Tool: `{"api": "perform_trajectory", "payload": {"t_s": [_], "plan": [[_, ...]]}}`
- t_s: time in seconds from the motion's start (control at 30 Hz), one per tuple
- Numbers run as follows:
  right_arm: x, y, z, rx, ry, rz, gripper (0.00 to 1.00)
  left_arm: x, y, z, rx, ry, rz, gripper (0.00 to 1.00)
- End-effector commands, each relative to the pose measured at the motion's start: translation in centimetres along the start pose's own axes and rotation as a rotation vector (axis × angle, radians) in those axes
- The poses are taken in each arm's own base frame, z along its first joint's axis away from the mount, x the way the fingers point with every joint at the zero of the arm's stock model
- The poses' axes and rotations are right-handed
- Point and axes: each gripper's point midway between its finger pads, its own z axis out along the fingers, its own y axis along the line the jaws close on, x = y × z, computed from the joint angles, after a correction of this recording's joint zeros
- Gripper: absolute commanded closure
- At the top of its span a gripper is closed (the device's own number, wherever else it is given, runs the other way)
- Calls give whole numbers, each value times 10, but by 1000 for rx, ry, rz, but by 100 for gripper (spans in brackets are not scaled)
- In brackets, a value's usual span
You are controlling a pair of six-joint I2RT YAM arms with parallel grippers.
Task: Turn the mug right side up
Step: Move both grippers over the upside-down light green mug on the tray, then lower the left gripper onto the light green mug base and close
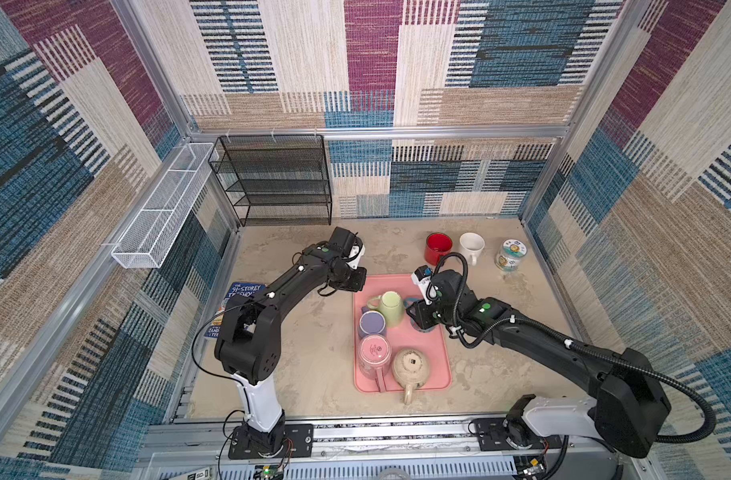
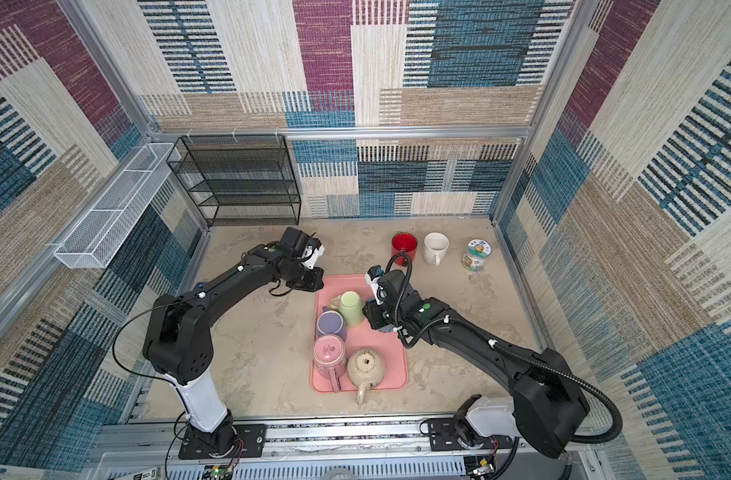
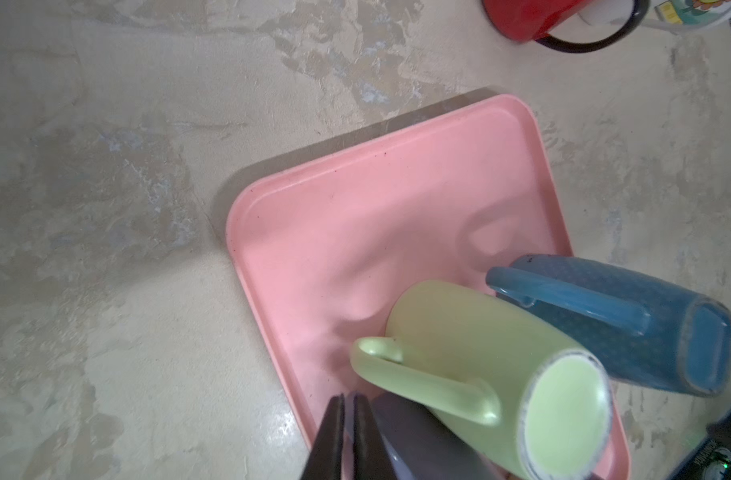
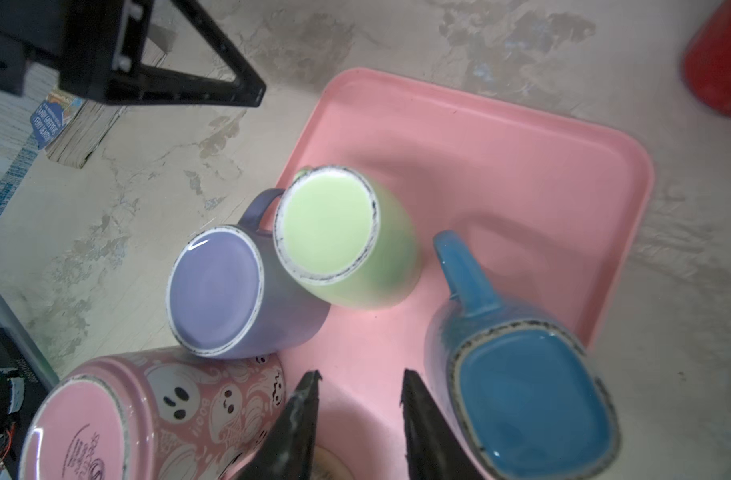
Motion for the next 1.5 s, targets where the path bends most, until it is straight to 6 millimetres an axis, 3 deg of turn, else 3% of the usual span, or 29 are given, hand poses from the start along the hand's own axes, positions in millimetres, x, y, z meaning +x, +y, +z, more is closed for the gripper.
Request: {"api": "perform_trajectory", "payload": {"t_s": [0.0, 0.03, 0.43, 0.93, 1.47], "plan": [[3, 12, 9, -49, -9, 11, 65, -10, -3, 6, 21, -17, -18, 94], [6, 13, 12, -52, -5, 11, 66, -11, -4, 9, 21, -15, -22, 100], [10, 20, 34, -106, 23, 53, 71, -5, -24, 38, 51, 24, 8, 100], [0, 12, 58, -37, 60, 58, 73, 7, -26, 42, 62, 21, -1, 100], [-30, -3, 83, 47, 61, 31, 74, 23, -27, 37, 55, 4, -8, 100]]}}
